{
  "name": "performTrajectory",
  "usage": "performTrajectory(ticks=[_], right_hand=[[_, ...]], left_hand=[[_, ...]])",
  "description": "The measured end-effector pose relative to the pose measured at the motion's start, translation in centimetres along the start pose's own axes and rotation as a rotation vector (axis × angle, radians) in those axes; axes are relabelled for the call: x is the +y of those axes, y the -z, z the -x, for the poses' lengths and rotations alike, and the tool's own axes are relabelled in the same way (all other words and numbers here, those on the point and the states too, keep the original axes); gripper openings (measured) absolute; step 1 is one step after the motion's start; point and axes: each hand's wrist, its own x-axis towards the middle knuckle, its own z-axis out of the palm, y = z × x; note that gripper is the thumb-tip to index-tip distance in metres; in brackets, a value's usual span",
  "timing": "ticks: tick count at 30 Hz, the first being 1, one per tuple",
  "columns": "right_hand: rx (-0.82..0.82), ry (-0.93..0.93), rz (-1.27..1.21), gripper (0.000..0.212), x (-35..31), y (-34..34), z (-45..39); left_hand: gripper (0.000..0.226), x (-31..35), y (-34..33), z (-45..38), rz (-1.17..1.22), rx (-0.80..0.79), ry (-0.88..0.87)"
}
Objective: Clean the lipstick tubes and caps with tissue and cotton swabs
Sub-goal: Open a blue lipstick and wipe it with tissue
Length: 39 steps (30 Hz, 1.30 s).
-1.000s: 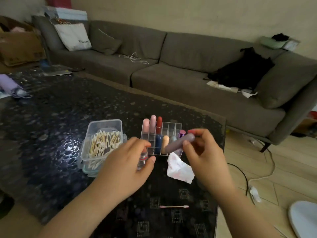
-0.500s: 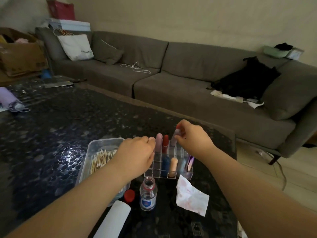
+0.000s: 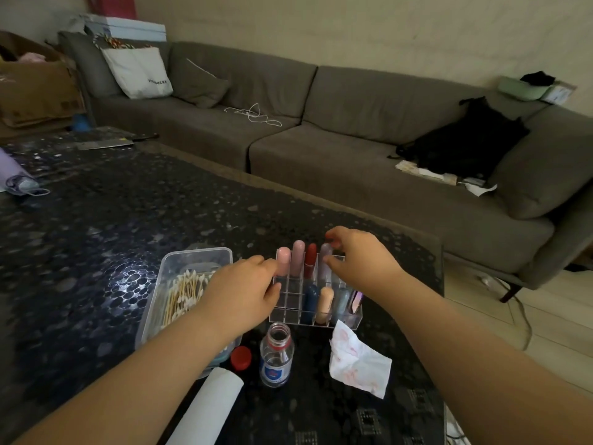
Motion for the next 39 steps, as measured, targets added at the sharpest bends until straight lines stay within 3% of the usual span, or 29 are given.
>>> performTrajectory(ticks=[5,10,17,22,29,32,39], right_hand=[[-0.074,0.2,0.224,0.03,-1.9,0.0,3.3],[-0.152,0.15,0.276,0.023,-2.6,-2.0,3.5],[-0.043,0.179,0.297,0.022,-3.0,0.1,4.0],[0.045,0.137,0.055,0.025,-3.4,4.0,8.1],[0.006,0.048,-0.361,0.012,-1.9,2.0,15.7],[-0.026,0.004,-0.515,0.01,-0.9,-0.2,17.7],[-0.151,-0.015,-0.75,0.006,0.3,-1.8,18.3]], left_hand=[[0.028,0.4,1.1,1.1,0.025,0.012,0.019],[0.03,0.6,1.5,2.2,0.028,0.023,0.004],[0.027,0.8,2.7,3.1,0.049,0.096,0.005],[0.019,2.9,3.4,5.9,0.13,0.253,-0.106],[0.032,7.9,0.8,11.3,0.507,0.083,0.044],[0.023,8.3,-0.2,12.6,0.62,0.001,0.119],[0.011,8.0,-0.2,12.9,0.665,-0.09,0.118]])
